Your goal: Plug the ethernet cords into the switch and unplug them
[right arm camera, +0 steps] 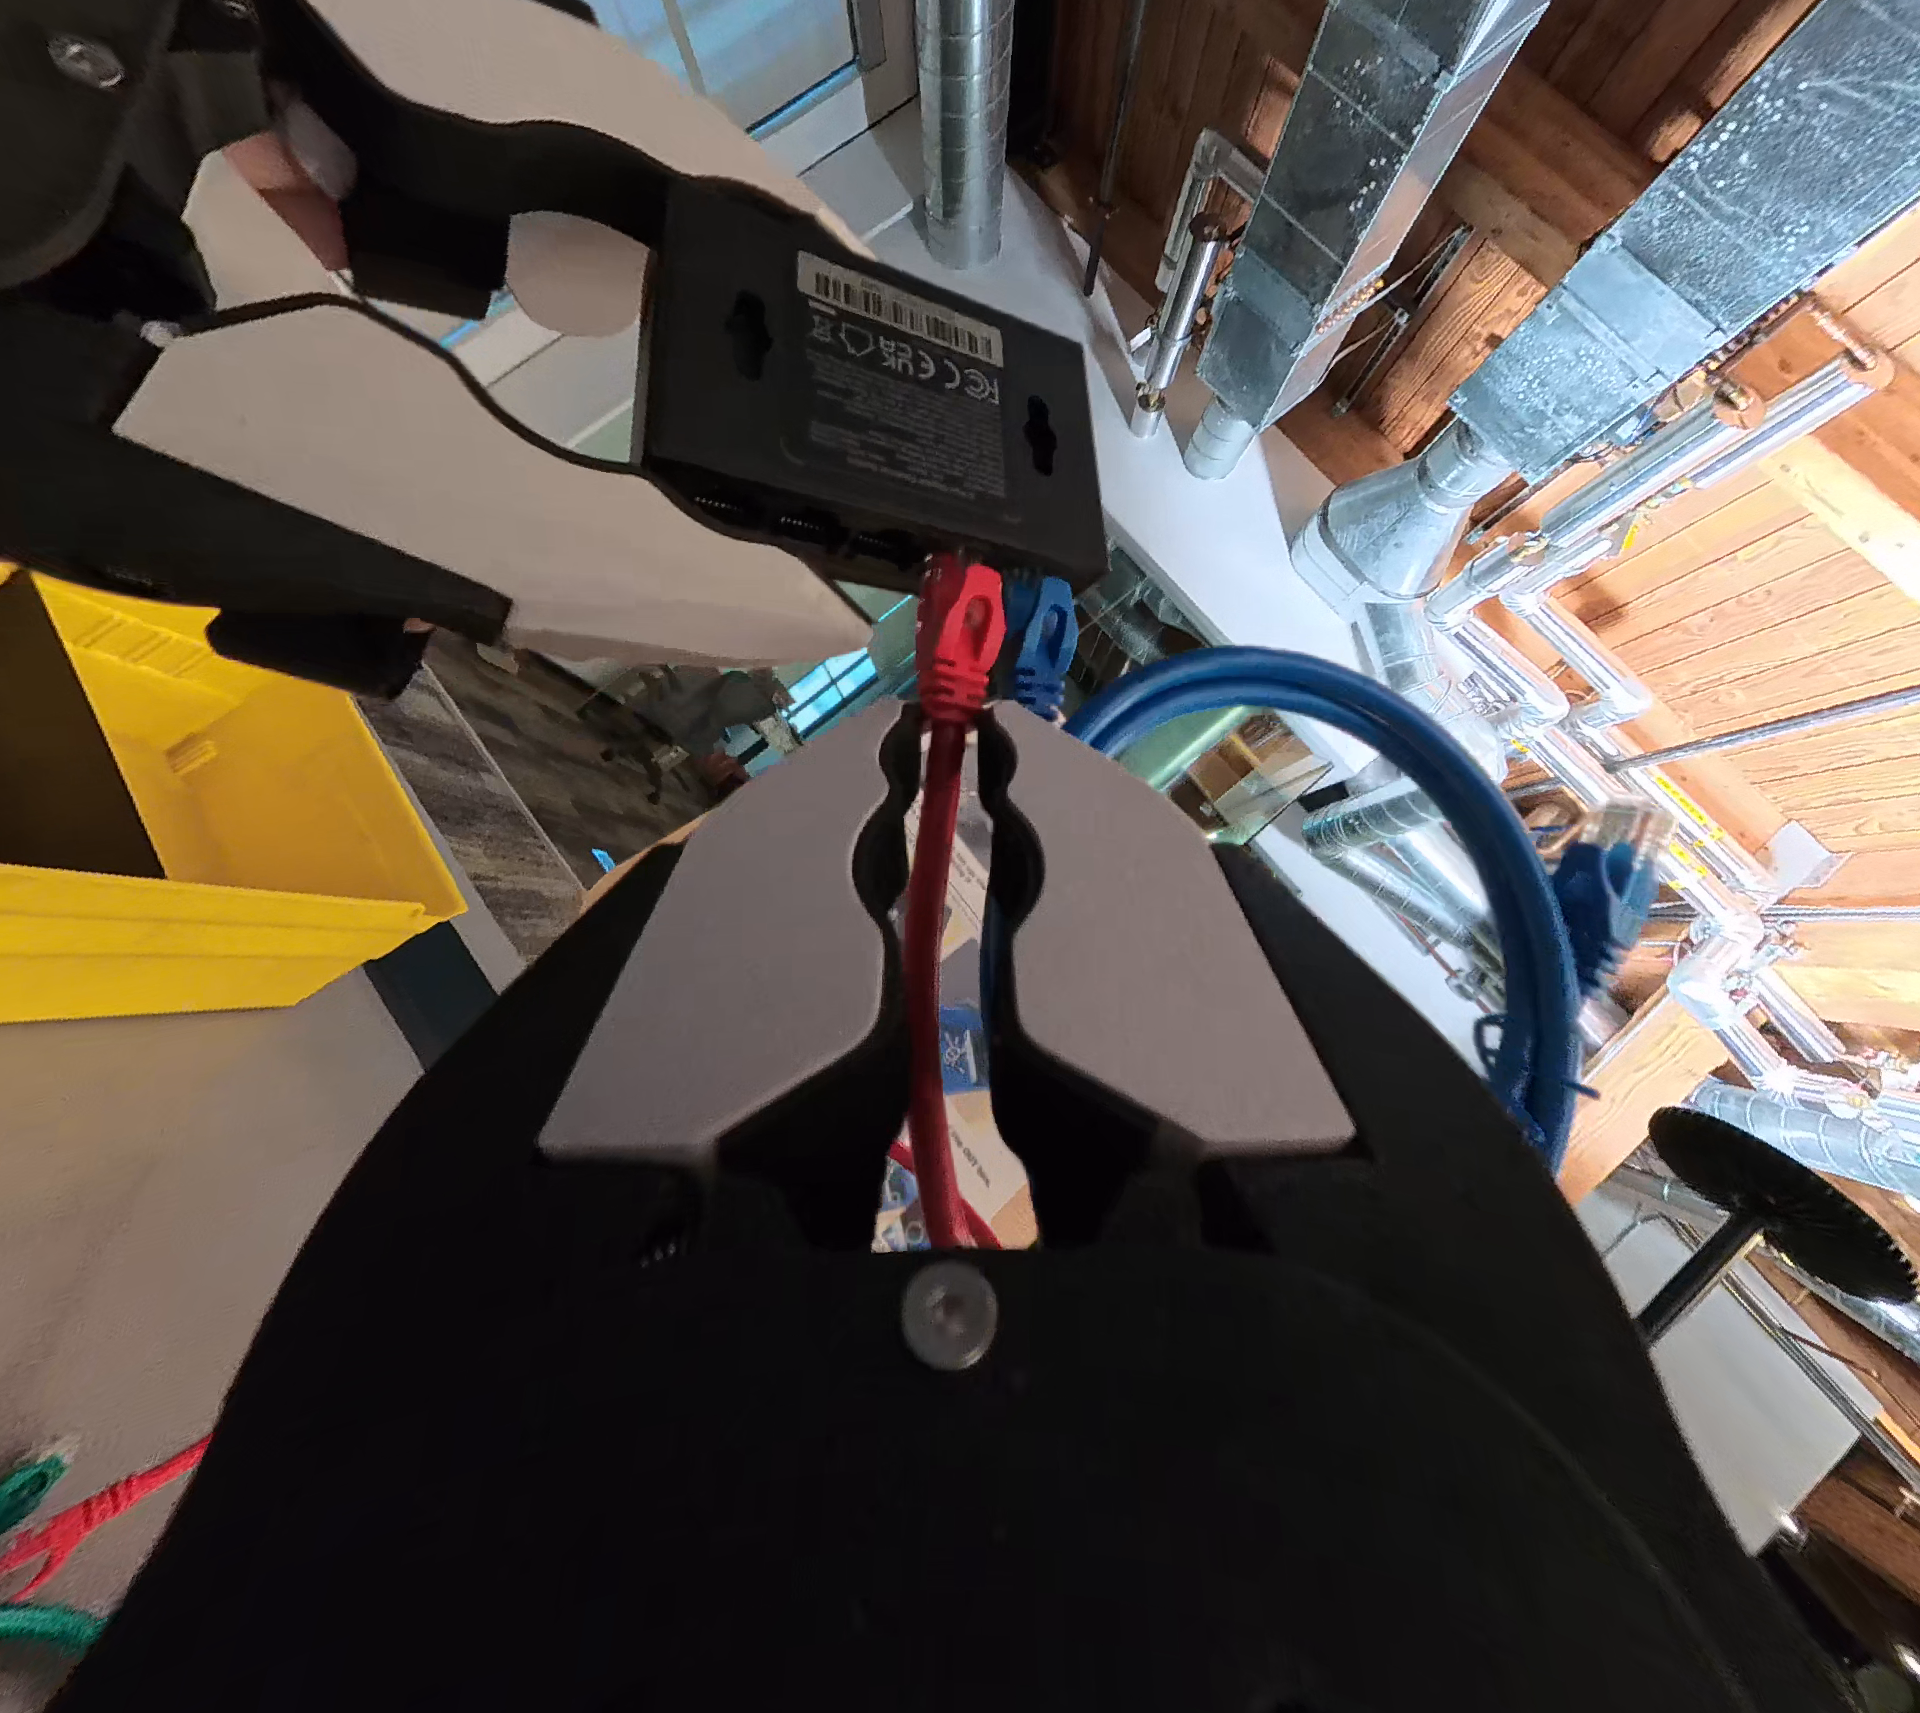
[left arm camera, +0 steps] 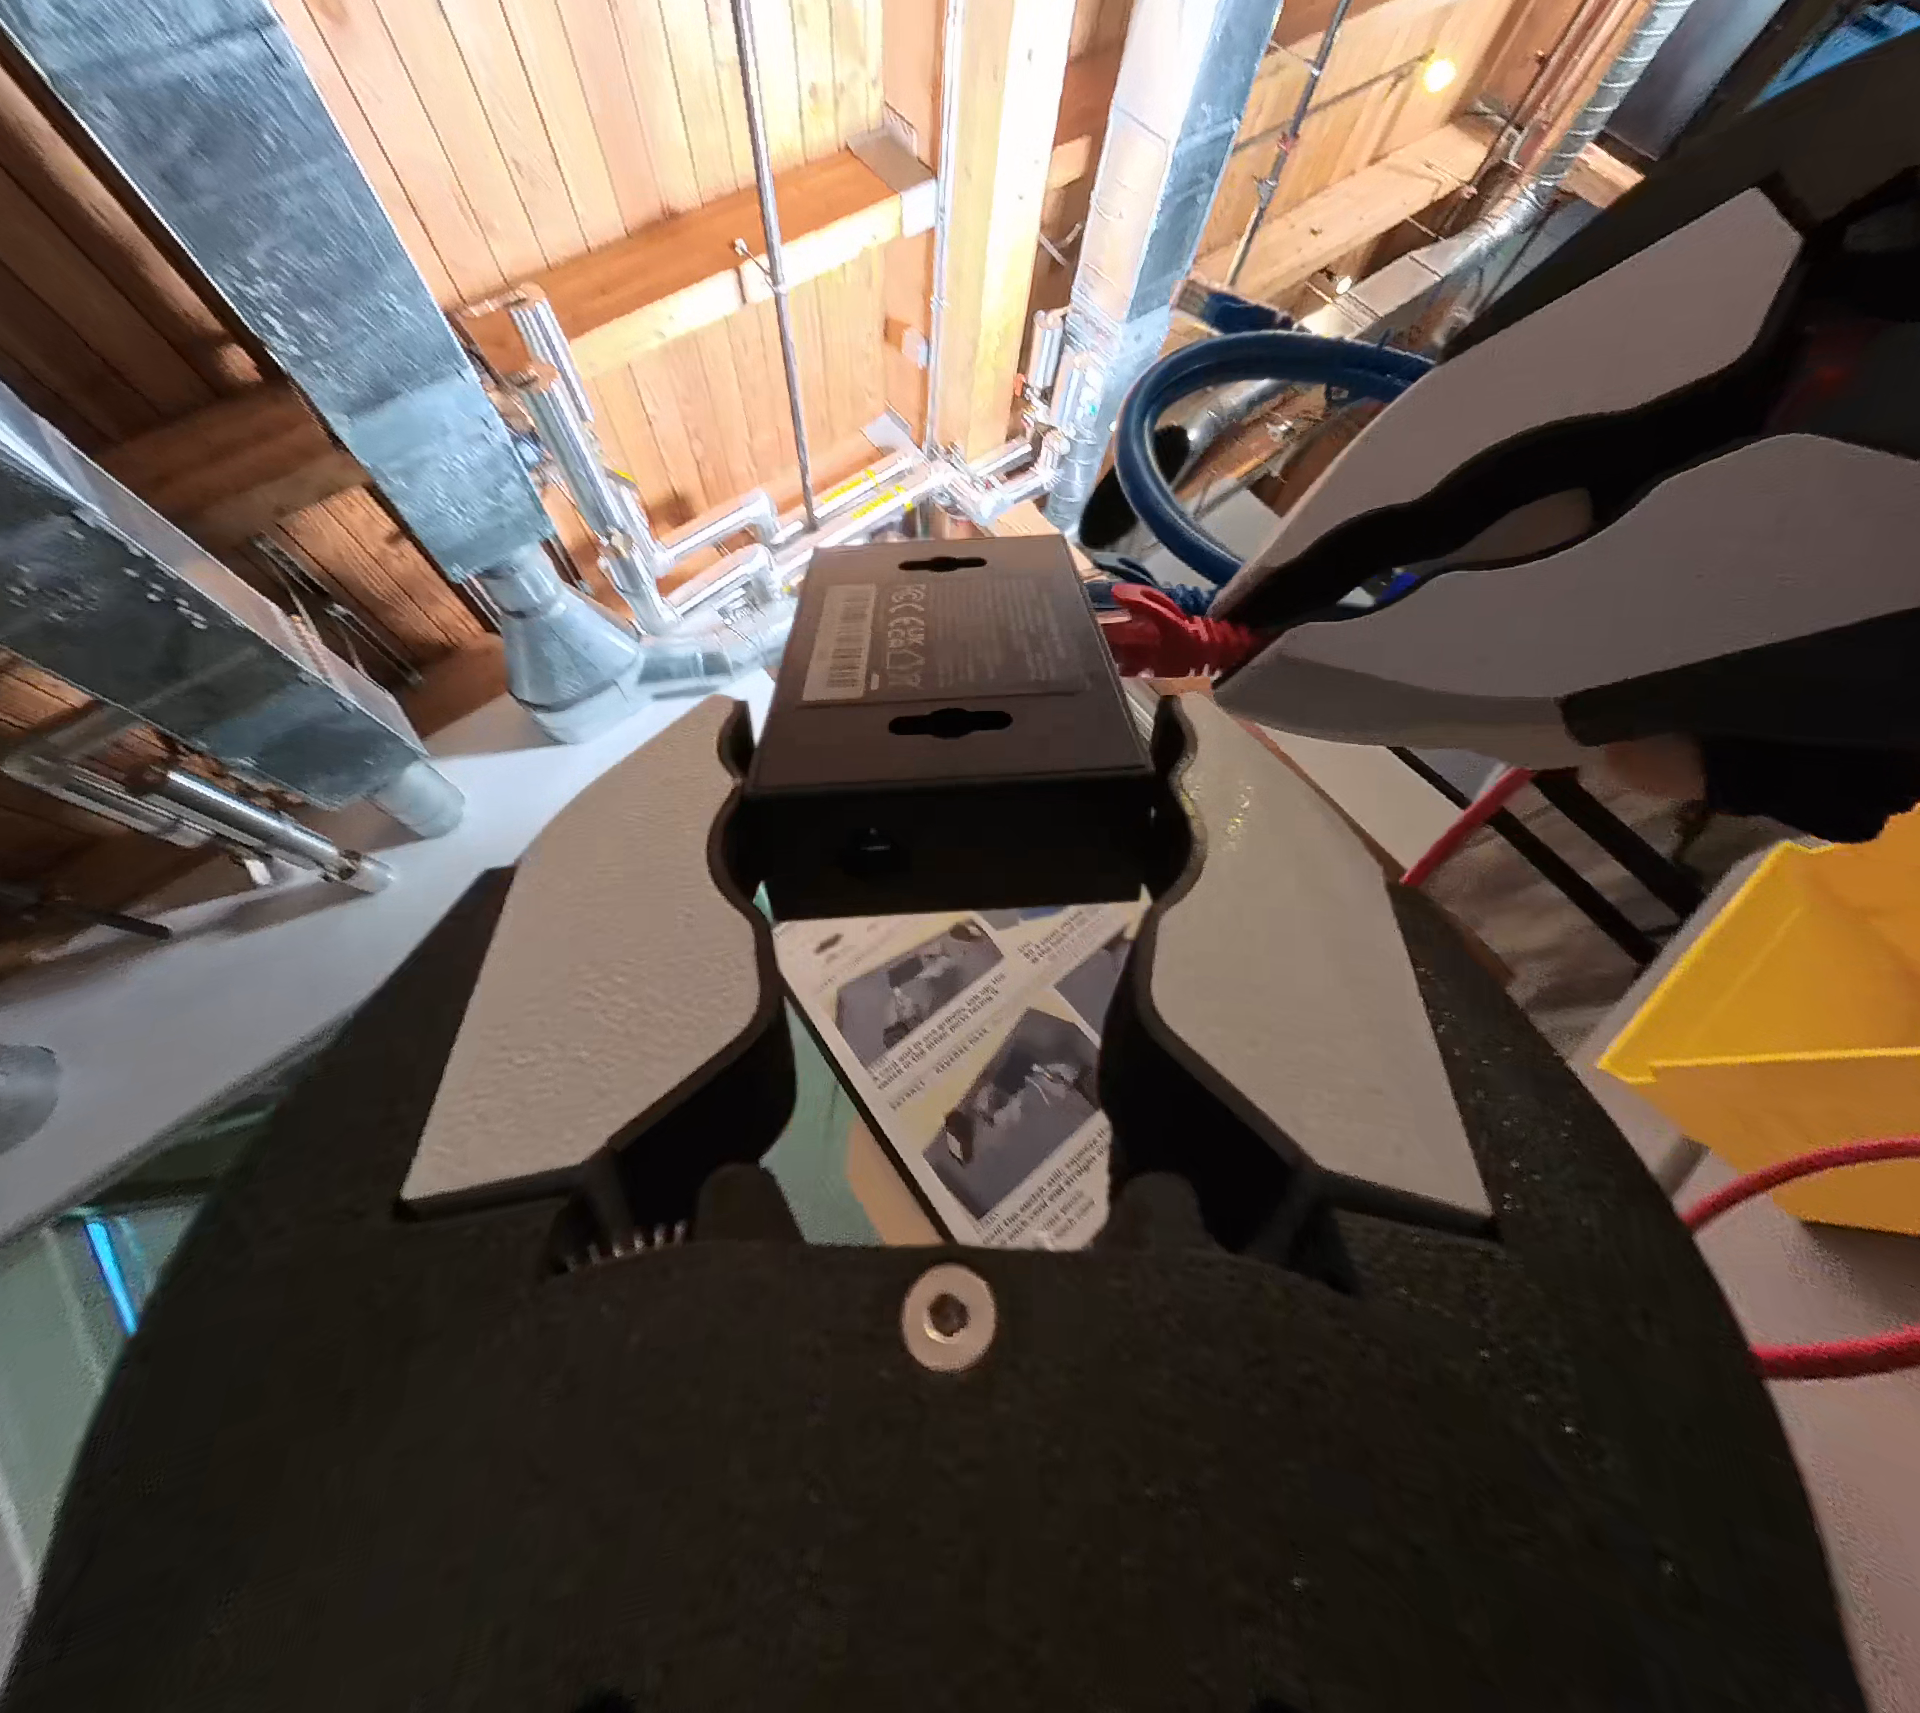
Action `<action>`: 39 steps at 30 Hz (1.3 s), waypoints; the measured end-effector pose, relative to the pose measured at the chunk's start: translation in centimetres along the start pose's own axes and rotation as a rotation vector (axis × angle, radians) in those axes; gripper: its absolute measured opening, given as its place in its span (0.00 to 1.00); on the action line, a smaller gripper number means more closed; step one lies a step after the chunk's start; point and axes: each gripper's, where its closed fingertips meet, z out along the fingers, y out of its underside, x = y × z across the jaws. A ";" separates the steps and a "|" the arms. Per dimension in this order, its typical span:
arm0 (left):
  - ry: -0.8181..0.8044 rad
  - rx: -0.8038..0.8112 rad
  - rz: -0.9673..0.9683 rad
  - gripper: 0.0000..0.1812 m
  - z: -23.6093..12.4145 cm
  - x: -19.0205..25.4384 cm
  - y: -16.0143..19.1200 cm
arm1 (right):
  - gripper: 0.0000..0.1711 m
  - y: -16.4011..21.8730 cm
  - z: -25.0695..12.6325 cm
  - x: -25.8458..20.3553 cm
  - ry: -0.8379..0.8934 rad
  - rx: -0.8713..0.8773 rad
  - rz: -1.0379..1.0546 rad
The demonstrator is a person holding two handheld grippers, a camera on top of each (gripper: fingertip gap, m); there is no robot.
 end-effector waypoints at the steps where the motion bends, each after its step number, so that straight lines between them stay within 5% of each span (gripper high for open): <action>1: -0.014 0.017 0.014 0.40 -0.1 0.0 -0.3 | 0.06 -0.2 -0.1 0.1 0.004 0.011 -0.001; 15: -0.112 0.069 0.111 0.40 -0.9 -1.4 -1.5 | 0.07 -2.0 -1.0 0.2 -0.075 0.141 0.144; 39: -0.044 0.050 0.246 0.40 -0.5 0.9 -1.2 | 0.08 1.6 -0.1 -2.0 -0.443 0.175 0.581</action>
